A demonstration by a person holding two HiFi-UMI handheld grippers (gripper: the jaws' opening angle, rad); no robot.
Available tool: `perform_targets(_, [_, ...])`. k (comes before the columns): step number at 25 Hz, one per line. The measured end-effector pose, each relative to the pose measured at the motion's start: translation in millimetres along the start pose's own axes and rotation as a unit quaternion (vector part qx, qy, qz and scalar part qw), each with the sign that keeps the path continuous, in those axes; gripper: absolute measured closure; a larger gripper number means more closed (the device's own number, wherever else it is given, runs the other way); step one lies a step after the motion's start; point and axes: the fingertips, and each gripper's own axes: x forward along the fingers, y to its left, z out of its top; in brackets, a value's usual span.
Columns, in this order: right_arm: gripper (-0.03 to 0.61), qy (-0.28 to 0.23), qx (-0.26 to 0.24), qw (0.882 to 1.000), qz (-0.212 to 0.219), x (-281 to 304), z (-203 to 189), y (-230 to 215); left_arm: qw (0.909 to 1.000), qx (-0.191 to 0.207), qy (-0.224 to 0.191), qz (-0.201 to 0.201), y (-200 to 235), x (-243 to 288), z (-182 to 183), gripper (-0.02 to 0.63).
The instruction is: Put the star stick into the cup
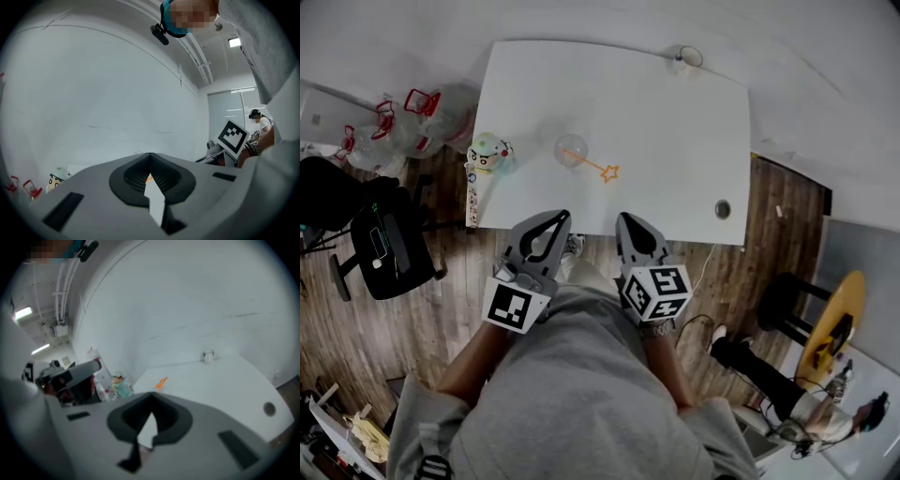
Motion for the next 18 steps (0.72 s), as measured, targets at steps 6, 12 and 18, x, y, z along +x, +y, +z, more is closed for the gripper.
perform_targets(6, [0.545, -0.016, -0.013, 1.0, 0.008, -13.7, 4.1, 5.2, 1.0, 0.002, -0.009, 0.001, -9.7, -6.9, 2.2, 0.584])
perform_targets(12, [0.545, -0.044, -0.033, 0.998, 0.036, -25.4, 15.9, 22.6, 0.9996, 0.003, -0.022, 0.02, -2.8, -21.1, 11.0, 0.584])
perform_targets(18, [0.545, -0.075, -0.038, 0.995, 0.057, -36.4, 37.0, 40.6, 0.9988, 0.02, -0.037, 0.025, 0.8, -34.1, 23.3, 0.584])
